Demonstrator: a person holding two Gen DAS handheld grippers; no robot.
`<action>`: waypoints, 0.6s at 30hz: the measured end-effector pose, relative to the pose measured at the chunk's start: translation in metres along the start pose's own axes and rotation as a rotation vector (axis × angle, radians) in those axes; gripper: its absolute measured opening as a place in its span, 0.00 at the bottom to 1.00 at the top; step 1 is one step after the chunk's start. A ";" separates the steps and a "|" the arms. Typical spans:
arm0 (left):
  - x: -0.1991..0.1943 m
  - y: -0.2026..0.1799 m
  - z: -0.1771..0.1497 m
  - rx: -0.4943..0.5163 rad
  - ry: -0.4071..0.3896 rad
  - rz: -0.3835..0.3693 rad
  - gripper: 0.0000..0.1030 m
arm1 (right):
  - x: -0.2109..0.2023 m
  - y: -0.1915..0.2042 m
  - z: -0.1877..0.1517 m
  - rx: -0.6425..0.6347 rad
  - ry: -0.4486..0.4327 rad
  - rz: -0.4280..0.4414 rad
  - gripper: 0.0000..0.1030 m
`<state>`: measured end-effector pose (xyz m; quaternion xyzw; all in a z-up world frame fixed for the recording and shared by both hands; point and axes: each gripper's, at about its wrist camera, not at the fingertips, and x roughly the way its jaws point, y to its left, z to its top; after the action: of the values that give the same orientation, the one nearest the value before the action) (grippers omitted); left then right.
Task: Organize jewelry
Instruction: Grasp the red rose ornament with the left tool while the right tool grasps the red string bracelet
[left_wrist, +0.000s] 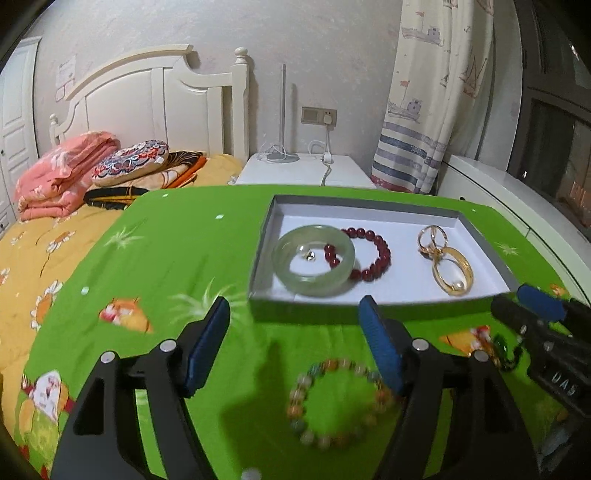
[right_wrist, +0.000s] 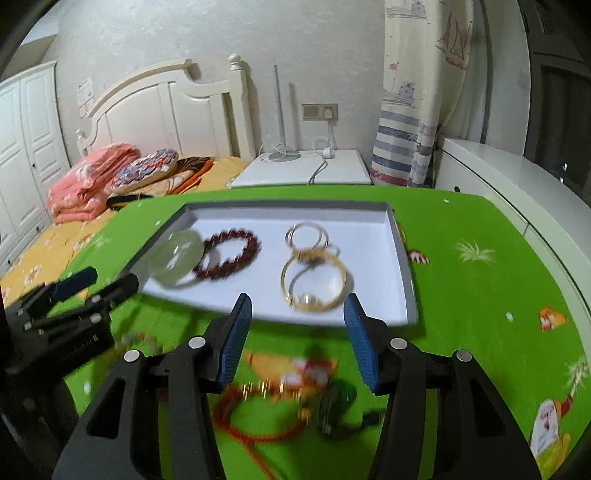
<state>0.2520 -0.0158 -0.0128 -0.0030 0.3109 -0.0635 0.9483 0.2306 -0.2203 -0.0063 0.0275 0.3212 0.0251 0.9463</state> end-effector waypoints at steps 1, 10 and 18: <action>-0.004 0.000 -0.003 0.002 0.000 -0.002 0.68 | -0.004 0.002 -0.006 -0.010 0.004 0.000 0.49; -0.034 -0.009 -0.033 0.071 0.007 -0.003 0.68 | -0.029 0.004 -0.039 -0.051 0.024 0.005 0.49; -0.050 -0.010 -0.048 0.063 0.018 -0.002 0.68 | -0.051 -0.005 -0.060 -0.082 0.052 0.022 0.49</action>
<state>0.1822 -0.0183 -0.0212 0.0272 0.3171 -0.0744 0.9451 0.1542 -0.2261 -0.0233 -0.0087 0.3442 0.0492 0.9376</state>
